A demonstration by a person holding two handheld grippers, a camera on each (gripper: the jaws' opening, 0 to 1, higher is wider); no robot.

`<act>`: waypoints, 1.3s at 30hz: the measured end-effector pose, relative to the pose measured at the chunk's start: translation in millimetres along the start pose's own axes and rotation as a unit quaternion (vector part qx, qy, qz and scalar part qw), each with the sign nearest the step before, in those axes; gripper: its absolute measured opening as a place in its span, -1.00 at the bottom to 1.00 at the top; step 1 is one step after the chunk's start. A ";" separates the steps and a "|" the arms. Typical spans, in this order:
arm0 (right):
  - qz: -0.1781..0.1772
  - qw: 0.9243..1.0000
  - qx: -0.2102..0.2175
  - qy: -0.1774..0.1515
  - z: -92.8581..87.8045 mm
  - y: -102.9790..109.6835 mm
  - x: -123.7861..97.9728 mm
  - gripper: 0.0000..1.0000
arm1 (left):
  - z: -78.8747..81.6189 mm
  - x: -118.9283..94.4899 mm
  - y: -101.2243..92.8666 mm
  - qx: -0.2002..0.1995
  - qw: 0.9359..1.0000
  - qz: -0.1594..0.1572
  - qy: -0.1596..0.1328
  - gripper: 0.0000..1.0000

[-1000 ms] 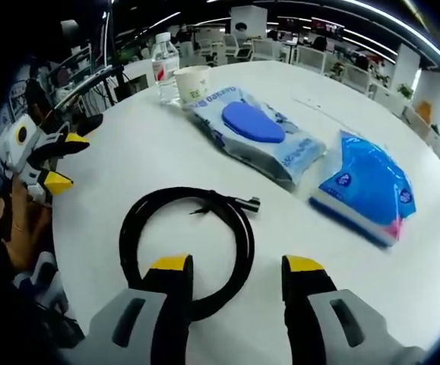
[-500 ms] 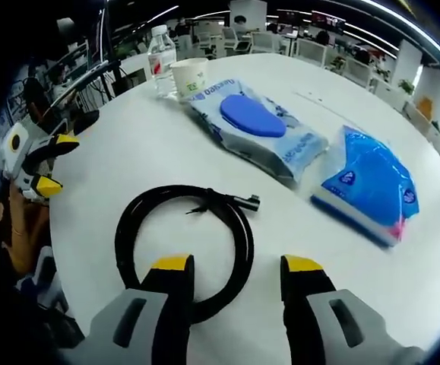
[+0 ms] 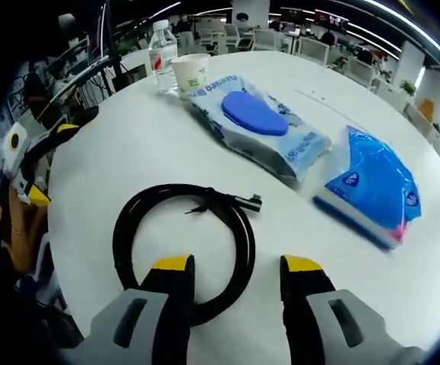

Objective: Arrange the tabletop items into an orderly group along one side of the table until the central work area is clear of visible clutter.

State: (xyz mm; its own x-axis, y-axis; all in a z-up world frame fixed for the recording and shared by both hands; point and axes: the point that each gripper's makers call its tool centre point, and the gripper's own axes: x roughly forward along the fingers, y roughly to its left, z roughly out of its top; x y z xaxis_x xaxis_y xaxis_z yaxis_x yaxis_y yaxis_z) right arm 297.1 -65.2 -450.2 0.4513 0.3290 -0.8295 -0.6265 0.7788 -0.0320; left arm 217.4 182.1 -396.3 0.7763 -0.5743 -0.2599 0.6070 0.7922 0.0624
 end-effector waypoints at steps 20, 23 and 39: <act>0.003 1.000 0.001 0.017 -2.1 3.6 0.5 -0.19 | -4.7 -10.7 -0.9 -0.022 1.000 0.003 -0.013 0.99; 0.010 1.000 0.003 0.027 -2.1 6.5 1.3 -0.26 | -6.4 -10.9 -1.6 -0.021 1.000 0.004 -0.011 0.99; 0.013 0.999 0.003 0.039 -0.4 2.8 2.2 -0.51 | -7.8 -12.1 -0.6 -0.025 1.000 0.006 -0.013 0.99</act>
State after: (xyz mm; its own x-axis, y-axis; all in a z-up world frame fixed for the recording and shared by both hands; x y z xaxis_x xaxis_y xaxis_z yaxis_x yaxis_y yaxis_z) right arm 296.1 -62.5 -452.4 0.3844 0.3074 -0.8705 -0.6339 0.7734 -0.0068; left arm 206.4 190.2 -400.8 0.7878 -0.5698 -0.2340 0.5893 0.8077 0.0172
